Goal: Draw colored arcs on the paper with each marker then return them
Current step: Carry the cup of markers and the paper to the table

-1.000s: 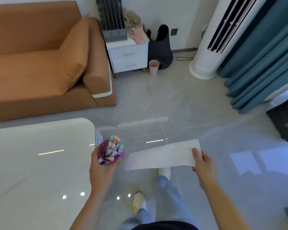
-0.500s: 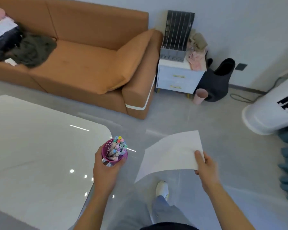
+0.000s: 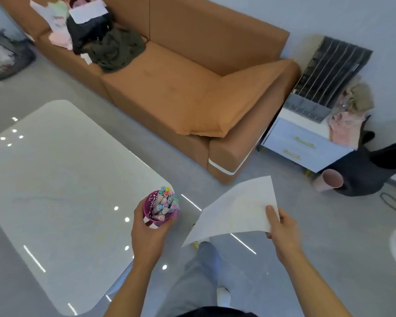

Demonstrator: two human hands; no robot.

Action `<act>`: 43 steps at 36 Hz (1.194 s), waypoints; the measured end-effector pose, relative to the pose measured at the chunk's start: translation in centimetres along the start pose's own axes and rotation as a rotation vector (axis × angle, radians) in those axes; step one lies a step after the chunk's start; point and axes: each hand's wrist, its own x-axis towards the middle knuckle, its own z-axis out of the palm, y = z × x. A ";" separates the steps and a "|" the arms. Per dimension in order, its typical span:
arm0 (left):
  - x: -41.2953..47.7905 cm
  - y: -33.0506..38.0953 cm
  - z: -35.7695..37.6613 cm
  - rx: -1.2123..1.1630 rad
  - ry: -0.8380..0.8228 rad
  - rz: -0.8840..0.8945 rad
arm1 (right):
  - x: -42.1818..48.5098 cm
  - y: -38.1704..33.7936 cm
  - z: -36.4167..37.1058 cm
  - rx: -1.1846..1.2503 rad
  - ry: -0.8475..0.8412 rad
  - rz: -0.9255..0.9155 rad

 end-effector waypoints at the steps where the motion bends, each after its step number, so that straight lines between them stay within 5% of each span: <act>1: 1.1 0.1 0.3 -0.008 0.011 -0.013 | 1.2 -0.8 0.8 -0.014 -0.016 -0.004; 16: 13.6 3.6 0.0 -0.069 0.222 -0.110 | 13.4 -14.0 16.0 -0.156 -0.276 -0.055; 43: 30.9 8.5 4.1 -0.285 0.892 -0.453 | 33.1 -33.9 42.1 -0.463 -0.823 -0.205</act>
